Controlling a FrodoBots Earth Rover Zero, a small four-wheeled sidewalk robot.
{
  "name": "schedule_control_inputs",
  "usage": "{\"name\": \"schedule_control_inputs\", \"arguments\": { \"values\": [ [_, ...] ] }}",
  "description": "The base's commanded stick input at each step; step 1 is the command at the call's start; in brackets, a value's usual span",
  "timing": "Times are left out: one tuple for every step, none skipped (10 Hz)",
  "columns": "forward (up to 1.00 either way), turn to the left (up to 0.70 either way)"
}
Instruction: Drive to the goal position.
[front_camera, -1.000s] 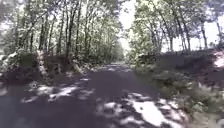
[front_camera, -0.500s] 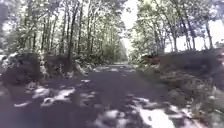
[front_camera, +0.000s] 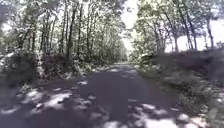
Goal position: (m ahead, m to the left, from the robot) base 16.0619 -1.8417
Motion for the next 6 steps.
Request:
{"name": "schedule_control_inputs", "arguments": {
  "values": [
    [0.45, 0.00],
    [0.45, 0.00],
    [0.45, 0.00],
    [0.45, 0.00],
    [0.45, 0.00],
    [0.45, 0.00]
  ]
}}
